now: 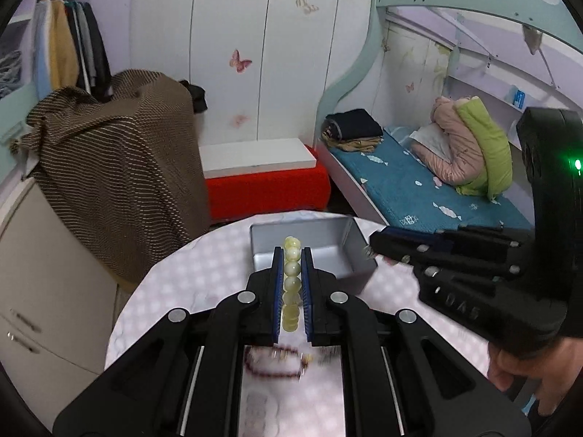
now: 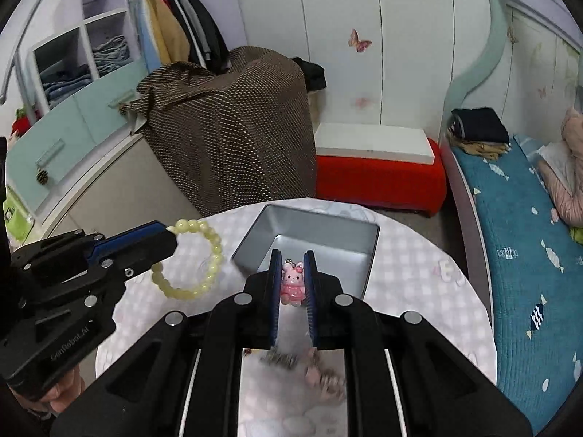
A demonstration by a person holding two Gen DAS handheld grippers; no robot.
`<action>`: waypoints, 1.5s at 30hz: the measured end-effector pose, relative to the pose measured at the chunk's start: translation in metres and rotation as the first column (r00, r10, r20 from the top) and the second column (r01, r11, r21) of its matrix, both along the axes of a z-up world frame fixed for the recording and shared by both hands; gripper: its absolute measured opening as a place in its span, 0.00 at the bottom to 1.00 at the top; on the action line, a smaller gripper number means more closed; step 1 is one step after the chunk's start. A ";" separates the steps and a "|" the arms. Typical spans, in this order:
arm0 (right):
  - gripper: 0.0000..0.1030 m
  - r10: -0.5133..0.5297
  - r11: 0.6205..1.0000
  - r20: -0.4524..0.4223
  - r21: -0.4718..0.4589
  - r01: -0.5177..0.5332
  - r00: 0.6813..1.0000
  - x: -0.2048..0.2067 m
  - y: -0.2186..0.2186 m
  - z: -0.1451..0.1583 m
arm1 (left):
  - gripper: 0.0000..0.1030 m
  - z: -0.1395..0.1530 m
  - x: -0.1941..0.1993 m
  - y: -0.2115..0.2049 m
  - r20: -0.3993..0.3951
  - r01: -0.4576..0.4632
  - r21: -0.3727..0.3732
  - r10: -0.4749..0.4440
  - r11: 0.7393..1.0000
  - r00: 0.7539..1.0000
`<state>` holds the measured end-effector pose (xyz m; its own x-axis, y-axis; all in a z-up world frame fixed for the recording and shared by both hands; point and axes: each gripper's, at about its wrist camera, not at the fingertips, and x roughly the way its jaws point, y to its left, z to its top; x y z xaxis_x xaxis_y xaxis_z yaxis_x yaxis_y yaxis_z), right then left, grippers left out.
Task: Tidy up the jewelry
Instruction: 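Carry the yellow bracelet and pink charm over the grey metal box with both tools, then open both tools to drop the bracelet and charm into the box, then pull both tools back from the grey box toward the remaining jewelry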
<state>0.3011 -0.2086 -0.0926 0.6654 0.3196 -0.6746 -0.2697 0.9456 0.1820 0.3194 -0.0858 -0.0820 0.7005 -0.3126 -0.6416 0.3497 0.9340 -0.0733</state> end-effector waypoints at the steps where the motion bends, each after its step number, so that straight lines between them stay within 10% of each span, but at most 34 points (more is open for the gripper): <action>1: 0.11 -0.002 1.000 -0.016 0.008 0.002 1.000 0.008 -0.002 -0.001 | 0.09 -0.002 0.011 -0.003 -0.019 0.002 -0.007 -0.002 1.000 1.000; 15: 0.12 -0.039 0.999 -0.175 -0.012 0.038 0.984 0.065 -0.005 -0.031 | 0.10 -0.041 0.087 -0.023 -0.168 -0.017 0.006 0.018 1.000 0.986; 17: 0.14 -0.054 0.999 -0.179 -0.010 0.053 0.982 0.066 -0.006 -0.032 | 0.23 -0.041 0.088 -0.019 -0.165 -0.028 0.011 0.029 1.000 0.986; 23: 0.40 -0.098 0.995 -0.181 -0.017 0.096 0.979 0.061 -0.011 -0.033 | 0.79 -0.029 0.074 0.000 -0.108 -0.083 -0.001 0.082 0.997 0.991; 25: 0.79 -0.117 0.993 -0.171 -0.012 0.117 0.978 0.056 -0.015 -0.032 | 0.88 -0.021 0.062 0.008 -0.069 -0.110 -0.007 0.109 0.994 0.992; 27: 0.93 -0.157 0.987 -0.142 0.007 0.160 0.977 0.047 -0.022 -0.026 | 0.91 -0.013 0.049 0.016 -0.036 -0.129 -0.017 0.128 0.991 0.991; 45: 0.93 -0.258 0.966 0.127 0.019 0.258 0.958 -0.089 -0.013 0.041 | 0.95 0.061 -0.119 0.050 0.276 -0.258 -0.004 0.249 0.966 0.928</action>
<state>0.2123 -0.2216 -0.0512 0.8060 0.1272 -0.5781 -0.0379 0.9857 0.1640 0.2003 -0.0356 -0.0210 0.9027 -0.0845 -0.4220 0.1037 0.9943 0.0228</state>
